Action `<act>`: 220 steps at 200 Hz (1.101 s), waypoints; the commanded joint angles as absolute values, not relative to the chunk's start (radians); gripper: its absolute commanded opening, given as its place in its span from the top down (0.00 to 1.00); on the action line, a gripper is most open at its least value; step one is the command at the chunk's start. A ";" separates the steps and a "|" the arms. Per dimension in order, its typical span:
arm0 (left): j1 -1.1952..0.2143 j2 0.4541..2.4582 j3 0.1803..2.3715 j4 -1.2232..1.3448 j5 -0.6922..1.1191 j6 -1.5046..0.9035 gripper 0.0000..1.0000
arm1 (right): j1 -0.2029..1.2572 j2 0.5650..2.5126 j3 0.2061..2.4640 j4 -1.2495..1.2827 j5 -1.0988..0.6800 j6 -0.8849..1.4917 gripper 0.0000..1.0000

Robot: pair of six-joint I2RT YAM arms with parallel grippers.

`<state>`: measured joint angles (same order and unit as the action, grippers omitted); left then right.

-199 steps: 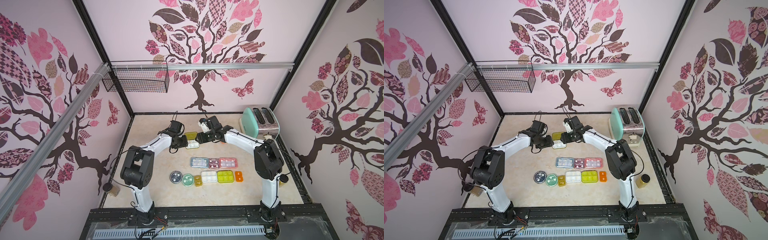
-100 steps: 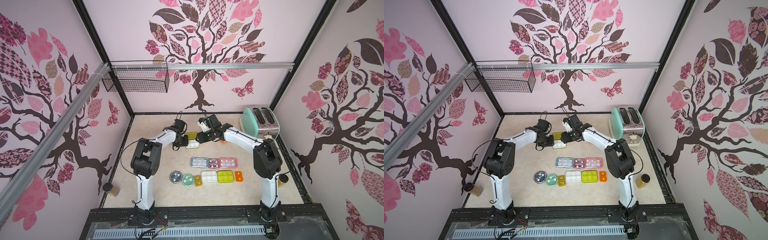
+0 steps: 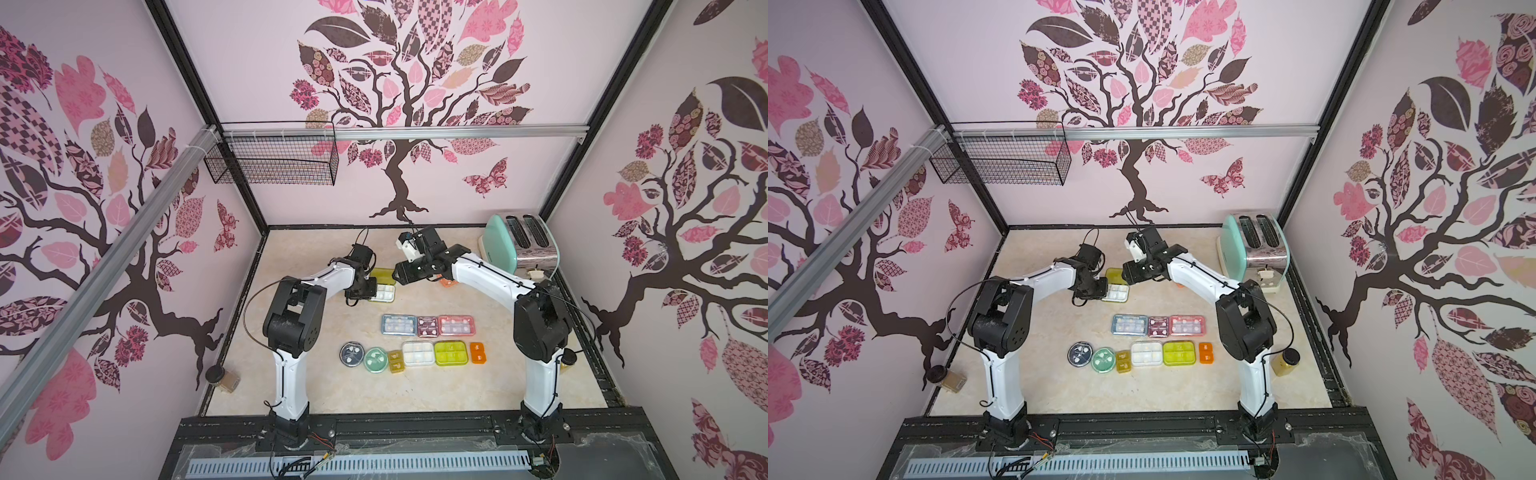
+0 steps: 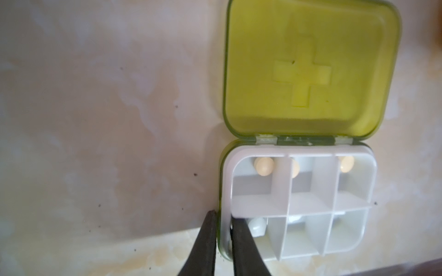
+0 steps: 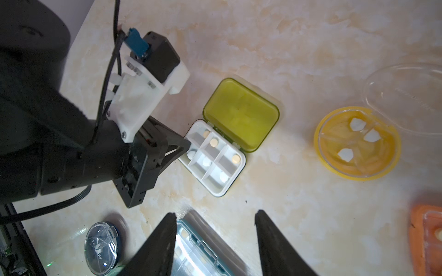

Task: Close pillboxes
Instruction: Move the pillbox to the center of the board, then close the lid on the pillbox.

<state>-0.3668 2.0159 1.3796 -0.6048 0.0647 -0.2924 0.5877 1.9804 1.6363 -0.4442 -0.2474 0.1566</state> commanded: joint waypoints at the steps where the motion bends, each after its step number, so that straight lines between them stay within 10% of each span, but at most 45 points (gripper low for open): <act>1: -0.387 1.976 1.326 -0.640 0.065 -0.248 0.84 | 0.583 1.979 1.623 -0.449 -0.246 0.159 0.44; 54: -0.429 1.913 1.238 -0.630 0.120 -0.224 0.83 | 0.583 1.995 1.571 -0.417 -0.216 0.165 0.44; 98: -0.434 1.805 1.226 -0.614 0.029 -0.290 0.62 | 0.566 2.060 1.604 -0.437 -0.213 0.148 0.36; 220: -0.429 1.567 0.880 -0.431 0.220 -0.448 0.62 | 0.531 2.301 1.874 -0.477 -0.372 0.100 0.19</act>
